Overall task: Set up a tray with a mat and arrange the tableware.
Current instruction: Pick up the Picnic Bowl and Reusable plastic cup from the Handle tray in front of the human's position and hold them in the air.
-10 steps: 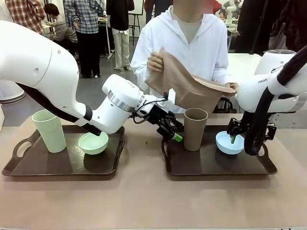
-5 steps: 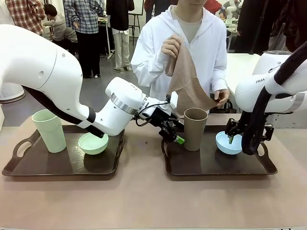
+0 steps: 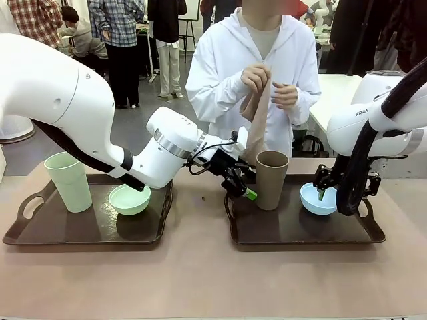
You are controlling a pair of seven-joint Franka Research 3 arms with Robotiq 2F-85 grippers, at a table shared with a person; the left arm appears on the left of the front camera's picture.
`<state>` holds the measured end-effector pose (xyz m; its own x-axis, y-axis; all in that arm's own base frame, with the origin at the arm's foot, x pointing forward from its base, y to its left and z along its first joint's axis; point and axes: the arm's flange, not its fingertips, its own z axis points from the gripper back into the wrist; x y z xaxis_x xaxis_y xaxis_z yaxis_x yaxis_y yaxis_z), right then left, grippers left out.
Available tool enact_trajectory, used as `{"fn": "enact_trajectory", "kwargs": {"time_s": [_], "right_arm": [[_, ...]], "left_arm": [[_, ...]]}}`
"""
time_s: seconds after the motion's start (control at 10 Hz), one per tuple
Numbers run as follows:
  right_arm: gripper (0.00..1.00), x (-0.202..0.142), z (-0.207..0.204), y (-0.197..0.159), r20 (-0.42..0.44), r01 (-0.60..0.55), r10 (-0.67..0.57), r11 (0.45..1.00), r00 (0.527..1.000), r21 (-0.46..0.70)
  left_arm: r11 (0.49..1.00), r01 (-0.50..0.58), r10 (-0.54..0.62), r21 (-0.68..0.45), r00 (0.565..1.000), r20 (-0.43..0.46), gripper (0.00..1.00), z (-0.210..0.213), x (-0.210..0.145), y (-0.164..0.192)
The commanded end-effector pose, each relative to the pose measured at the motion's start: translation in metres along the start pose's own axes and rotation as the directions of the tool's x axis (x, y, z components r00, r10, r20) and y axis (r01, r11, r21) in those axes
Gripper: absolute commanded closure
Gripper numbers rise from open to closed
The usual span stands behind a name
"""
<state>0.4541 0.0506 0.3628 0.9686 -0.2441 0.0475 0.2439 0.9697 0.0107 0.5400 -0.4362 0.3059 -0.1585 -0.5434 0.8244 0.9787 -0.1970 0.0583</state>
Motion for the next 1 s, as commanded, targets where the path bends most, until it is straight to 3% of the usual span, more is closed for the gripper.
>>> {"fn": "enact_trajectory", "kwargs": {"time_s": [0.0, 0.2, 0.9], "right_arm": [[0.00, 0.005, -0.003, 0.002, -0.005, 0.016, -0.016, 1.000, 1.000, 0.014], [0.00, 0.007, -0.007, 0.000, -0.014, 0.017, -0.017, 0.999, 1.000, 0.030], [0.00, 0.011, -0.015, 0.006, -0.018, -0.004, 0.005, 0.997, 1.000, 0.079]], "left_arm": [[0.999, 0.048, -0.048, 0.005, 0.997, 0.063, 0.00, -0.005, 0.003, 0.005], [0.999, 0.048, -0.048, 0.005, 0.992, 0.119, 0.00, -0.015, 0.005, 0.011], [0.995, 0.090, -0.081, -0.041, 0.979, 0.187, 0.00, -0.050, 0.002, 0.012]]}}
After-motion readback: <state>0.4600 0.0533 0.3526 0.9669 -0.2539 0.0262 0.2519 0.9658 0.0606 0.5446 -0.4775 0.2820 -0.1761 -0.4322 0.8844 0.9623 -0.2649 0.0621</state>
